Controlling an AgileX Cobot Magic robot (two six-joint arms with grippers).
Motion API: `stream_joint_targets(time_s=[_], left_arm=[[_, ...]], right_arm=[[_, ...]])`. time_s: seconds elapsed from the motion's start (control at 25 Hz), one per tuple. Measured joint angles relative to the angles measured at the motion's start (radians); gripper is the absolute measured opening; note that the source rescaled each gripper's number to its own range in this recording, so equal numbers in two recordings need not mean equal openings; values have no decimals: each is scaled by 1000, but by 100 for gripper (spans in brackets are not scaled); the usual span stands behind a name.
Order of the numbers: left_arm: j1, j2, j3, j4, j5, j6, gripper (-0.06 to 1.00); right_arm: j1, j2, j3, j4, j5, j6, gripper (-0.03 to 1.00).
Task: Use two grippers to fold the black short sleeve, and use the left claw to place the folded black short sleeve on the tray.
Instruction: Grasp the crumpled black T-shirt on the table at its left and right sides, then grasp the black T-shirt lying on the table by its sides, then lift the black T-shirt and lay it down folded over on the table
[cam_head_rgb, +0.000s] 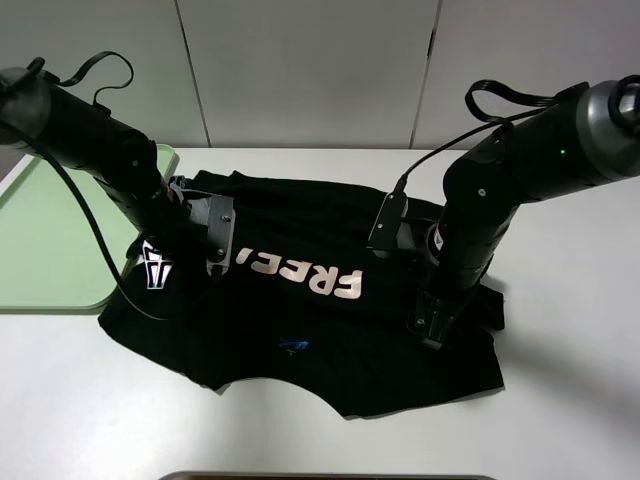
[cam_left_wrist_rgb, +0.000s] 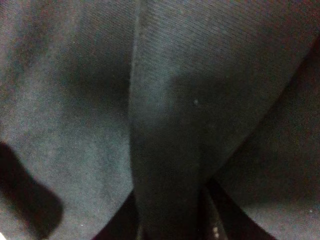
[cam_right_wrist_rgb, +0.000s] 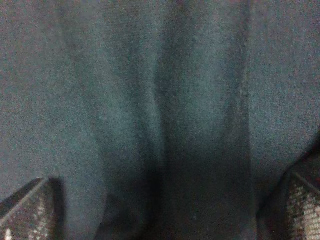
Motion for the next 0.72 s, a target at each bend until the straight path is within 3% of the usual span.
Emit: stream_joint_targets(time_s=[0.08,0.28,0.6,0.72], left_arm=[[0,0,0,0,0,0,12],[0,0,0,0,0,0,12],[0,0,0,0,0,0,8],[0,0,0,0,0,0,1]], right_arm=[[0,0,0,0,-2,0,98],[0,0,0,1,-9,0,54],[0,0,0,4,-8,0,4],[0,0,0,4,-8,0,0]])
